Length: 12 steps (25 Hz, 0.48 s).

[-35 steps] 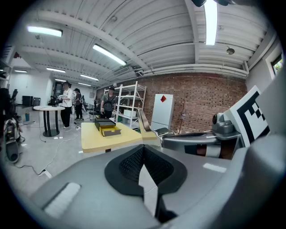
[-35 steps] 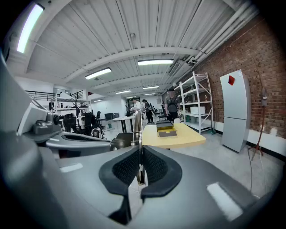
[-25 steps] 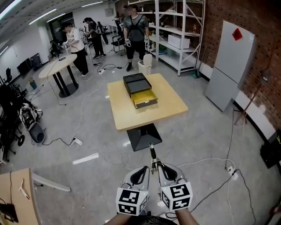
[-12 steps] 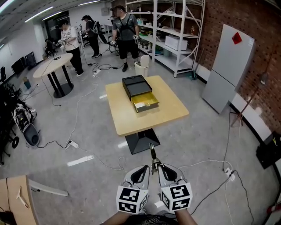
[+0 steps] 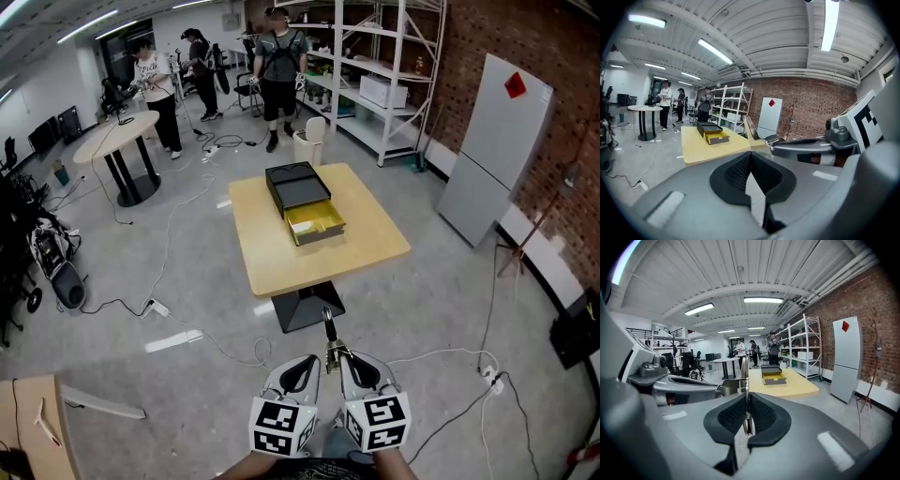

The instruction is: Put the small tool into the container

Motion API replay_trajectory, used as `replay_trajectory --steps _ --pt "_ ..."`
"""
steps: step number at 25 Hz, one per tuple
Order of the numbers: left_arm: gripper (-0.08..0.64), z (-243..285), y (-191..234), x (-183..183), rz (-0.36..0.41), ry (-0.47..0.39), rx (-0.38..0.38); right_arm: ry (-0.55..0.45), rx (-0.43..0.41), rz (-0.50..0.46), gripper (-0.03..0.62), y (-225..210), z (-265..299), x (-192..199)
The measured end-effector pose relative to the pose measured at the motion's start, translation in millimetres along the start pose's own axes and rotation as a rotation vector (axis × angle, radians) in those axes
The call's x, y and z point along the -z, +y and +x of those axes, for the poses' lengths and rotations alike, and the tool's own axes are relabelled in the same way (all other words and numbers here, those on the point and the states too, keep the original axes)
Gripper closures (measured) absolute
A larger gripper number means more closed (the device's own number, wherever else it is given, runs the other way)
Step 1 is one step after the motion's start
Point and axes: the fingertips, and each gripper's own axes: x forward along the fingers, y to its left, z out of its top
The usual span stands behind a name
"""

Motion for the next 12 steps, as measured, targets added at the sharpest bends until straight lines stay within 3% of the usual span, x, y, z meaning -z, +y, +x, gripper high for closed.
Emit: replay_trajectory --steps 6,12 --pt "0.557 171 0 -54 -0.003 0.011 -0.047 0.006 -0.056 0.0 0.583 -149 90 -42" --pt "0.557 406 -20 -132 0.001 0.018 -0.099 0.005 -0.11 -0.025 0.584 -368 195 -106"
